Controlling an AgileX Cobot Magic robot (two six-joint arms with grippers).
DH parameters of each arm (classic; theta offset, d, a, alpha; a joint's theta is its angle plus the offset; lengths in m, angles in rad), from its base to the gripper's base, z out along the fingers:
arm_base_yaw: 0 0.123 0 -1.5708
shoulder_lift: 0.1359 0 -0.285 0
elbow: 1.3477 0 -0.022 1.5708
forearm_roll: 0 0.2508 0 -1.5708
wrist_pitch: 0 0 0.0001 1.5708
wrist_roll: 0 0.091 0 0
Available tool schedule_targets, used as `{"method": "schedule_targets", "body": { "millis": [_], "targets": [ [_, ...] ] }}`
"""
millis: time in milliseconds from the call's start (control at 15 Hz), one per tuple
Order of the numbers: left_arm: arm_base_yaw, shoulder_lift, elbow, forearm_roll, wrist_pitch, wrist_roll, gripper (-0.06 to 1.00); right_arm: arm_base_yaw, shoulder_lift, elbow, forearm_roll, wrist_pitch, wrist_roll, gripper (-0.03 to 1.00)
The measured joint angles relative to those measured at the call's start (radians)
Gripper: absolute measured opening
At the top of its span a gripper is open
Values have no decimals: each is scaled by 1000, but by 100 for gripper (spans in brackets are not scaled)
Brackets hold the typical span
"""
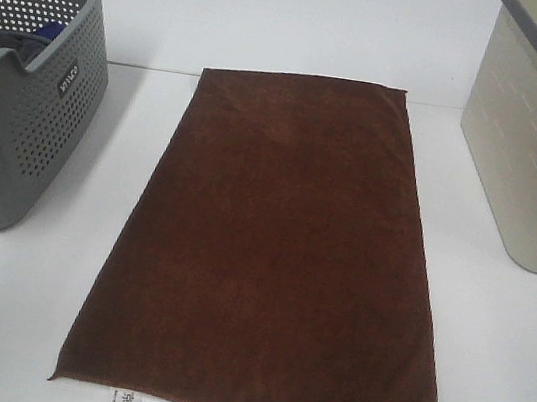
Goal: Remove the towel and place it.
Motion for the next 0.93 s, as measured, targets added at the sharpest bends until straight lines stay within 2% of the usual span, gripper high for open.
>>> {"method": "schedule_targets", "body": {
  "millis": [200,400,667,800,933],
  "targets": [
    [0,-242,256,-30,-48,-1,72,0,-172,187,-27,-25,18,64],
    [0,-452,441,-40,-70,40,72,0,-355,333,-79,-33,18,64],
    [0,-652,605,-72,-77,69,72,0,-594,457,-114,-39,18,64],
    [0,-696,631,-91,-121,87,72,0,-688,463,-116,-63,-8,64],
    [0,-700,633,-126,-152,156,72,0,-764,470,-116,-83,-36,64]
  ]
}}
